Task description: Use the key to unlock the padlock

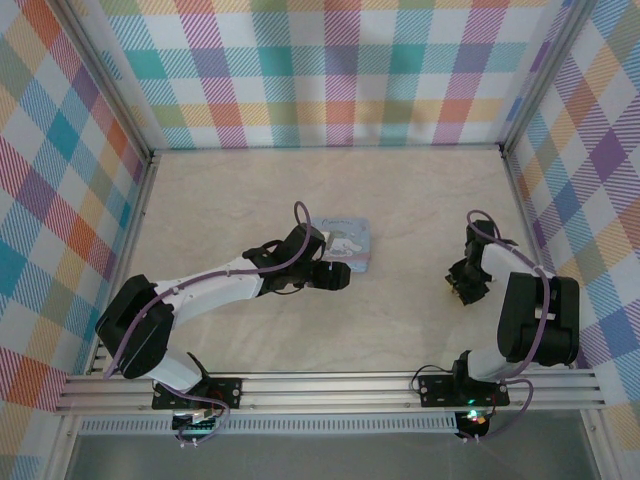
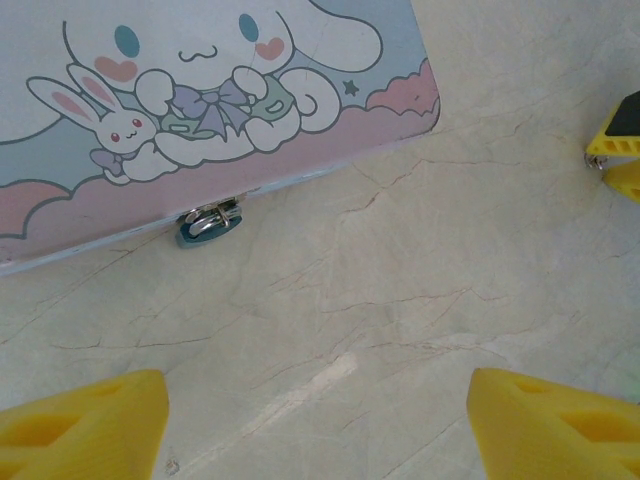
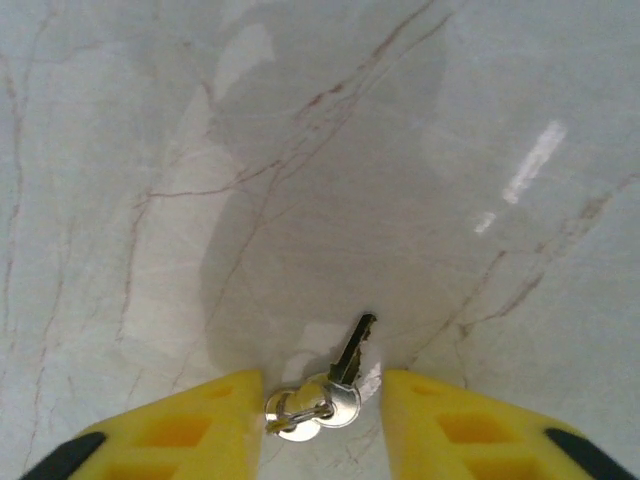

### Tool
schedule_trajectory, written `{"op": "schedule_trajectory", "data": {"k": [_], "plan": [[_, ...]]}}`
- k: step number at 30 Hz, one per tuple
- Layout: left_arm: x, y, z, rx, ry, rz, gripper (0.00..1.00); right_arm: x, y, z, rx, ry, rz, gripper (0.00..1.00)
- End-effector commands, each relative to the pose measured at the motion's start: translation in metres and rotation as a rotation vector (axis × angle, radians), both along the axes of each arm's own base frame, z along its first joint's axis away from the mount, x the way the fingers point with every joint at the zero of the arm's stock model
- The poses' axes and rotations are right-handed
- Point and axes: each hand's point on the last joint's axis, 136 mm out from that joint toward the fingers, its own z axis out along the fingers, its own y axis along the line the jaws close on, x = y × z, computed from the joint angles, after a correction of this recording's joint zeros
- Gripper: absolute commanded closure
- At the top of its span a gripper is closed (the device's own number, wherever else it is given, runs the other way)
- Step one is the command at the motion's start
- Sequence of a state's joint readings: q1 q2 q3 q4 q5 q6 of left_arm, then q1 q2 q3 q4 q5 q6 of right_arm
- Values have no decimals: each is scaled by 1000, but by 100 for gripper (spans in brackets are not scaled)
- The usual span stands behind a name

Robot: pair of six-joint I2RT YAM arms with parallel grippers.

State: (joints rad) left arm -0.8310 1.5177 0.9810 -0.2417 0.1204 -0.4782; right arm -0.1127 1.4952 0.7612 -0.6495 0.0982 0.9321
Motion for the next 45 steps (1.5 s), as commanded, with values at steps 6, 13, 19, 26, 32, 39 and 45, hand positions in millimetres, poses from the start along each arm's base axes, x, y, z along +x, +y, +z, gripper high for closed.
{"op": "schedule_trajectory", "data": {"k": [6,13,19,26,32,39,45], "plan": [[-3,-11,7,-5,-3,-28,22,-6,4,-10,29,4,-11,85],[-1,-10,8,-5,-8,-22,22,-1,8,-3,49,-36,18,95],[3,-10,19,-22,-32,1,22,14,16,27,84,-163,67,100],[20,-4,51,-84,-76,46,21,47,46,92,188,-432,240,100],[44,4,96,-218,-95,74,21,77,119,174,336,-723,629,100],[64,14,154,-409,-100,72,26,59,198,259,505,-1045,1068,99],[58,10,187,-524,-86,-19,34,18,230,303,610,-1225,1322,98]]}}
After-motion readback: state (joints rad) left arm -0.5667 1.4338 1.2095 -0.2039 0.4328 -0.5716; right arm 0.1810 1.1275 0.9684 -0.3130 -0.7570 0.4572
